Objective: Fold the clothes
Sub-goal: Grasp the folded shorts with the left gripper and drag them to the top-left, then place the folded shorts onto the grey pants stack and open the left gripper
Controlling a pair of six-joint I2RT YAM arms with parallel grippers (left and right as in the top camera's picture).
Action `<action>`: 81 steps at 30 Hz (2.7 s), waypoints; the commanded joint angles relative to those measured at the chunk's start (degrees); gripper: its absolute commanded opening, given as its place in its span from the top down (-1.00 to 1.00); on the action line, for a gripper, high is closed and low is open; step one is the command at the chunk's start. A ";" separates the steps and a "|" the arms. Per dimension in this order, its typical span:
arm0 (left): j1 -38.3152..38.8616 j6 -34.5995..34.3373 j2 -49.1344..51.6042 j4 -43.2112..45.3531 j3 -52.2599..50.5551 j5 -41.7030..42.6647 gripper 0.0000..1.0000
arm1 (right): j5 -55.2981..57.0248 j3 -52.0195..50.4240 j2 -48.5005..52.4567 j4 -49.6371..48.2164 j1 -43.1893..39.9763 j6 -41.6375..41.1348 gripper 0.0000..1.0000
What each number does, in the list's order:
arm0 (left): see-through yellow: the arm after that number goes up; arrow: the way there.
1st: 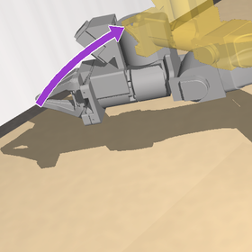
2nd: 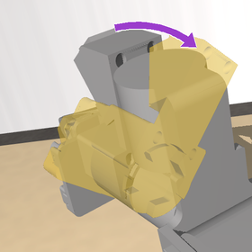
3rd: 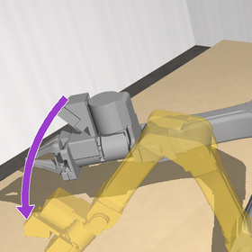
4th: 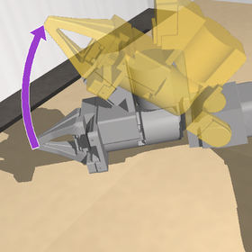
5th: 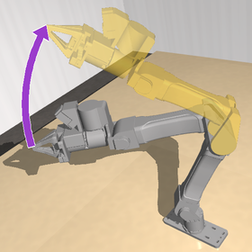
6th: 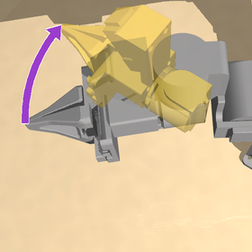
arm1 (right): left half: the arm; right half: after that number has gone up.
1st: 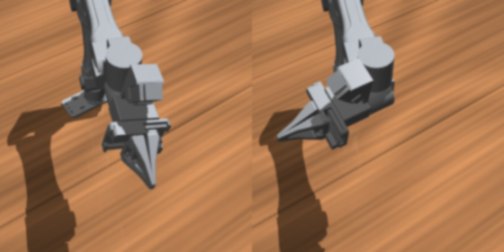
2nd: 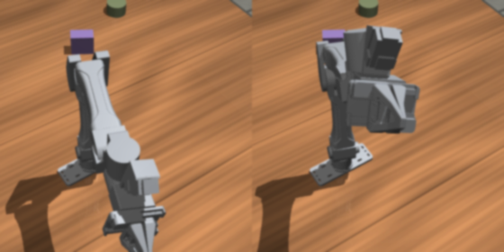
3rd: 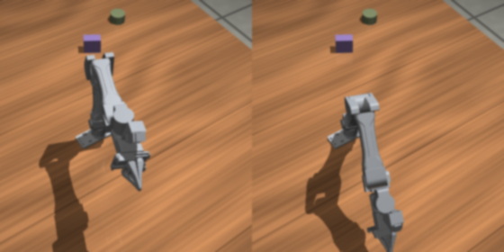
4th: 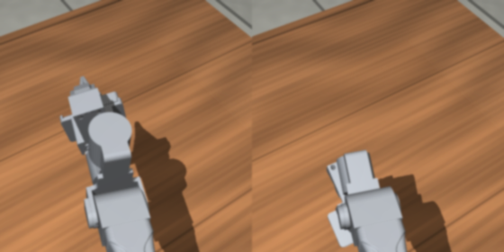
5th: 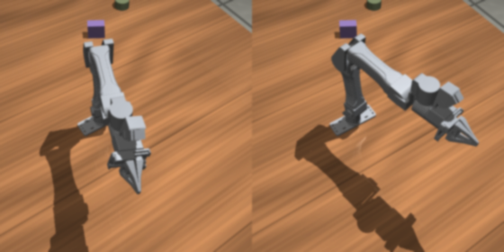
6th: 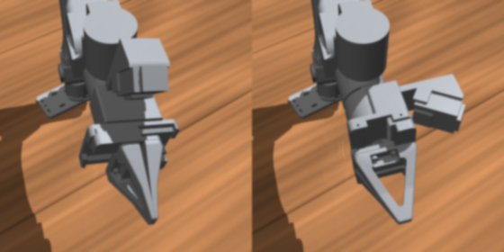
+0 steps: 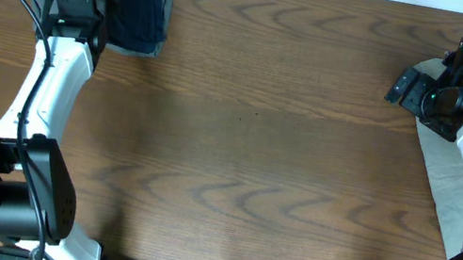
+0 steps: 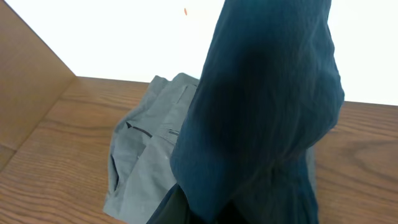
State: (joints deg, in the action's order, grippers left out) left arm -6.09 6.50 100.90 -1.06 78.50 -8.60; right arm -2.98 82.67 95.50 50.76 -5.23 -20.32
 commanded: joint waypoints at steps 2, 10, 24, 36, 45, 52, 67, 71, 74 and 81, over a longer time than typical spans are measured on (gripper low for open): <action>-1.22 1.66 3.04 2.38 2.27 -1.53 0.88 | 0.42 -0.02 0.22 0.02 -0.26 0.68 -0.99; -3.26 2.10 9.18 9.31 2.27 -1.53 0.88 | 0.42 -0.02 0.22 0.02 -0.26 0.68 -0.98; -8.79 6.80 14.64 14.38 2.25 -1.55 -0.71 | 0.42 -0.02 0.22 0.02 -0.26 0.68 -0.98; -8.44 2.05 11.74 11.50 2.27 -1.49 -0.96 | 0.42 -0.02 0.22 0.02 -0.26 0.68 -0.98; -7.02 -4.90 13.66 7.02 2.25 3.32 -0.95 | 0.42 -0.02 0.22 0.02 -0.26 0.68 -0.98; -9.64 -4.90 18.38 1.42 2.25 2.99 -0.92 | 0.42 -0.02 0.22 0.02 -0.26 0.68 -0.99; -8.50 -4.98 10.19 4.87 2.27 3.69 -0.70 | 0.42 -0.02 0.22 0.02 -0.26 0.68 -0.98; -5.42 -8.24 6.84 13.05 2.27 3.69 -0.70 | 0.42 -0.02 0.22 0.02 -0.26 0.68 -0.98; -3.08 -8.61 7.43 18.95 2.27 3.72 -0.70 | 0.42 -0.02 0.22 0.02 -0.26 0.68 -0.98; -0.52 -8.79 16.06 30.47 2.27 3.69 -0.70 | 0.42 -0.02 0.22 0.02 -0.26 0.68 -0.98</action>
State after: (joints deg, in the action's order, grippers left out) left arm -6.59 -1.56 111.57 28.45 80.82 -4.69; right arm -2.98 82.67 95.50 50.76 -5.23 -20.32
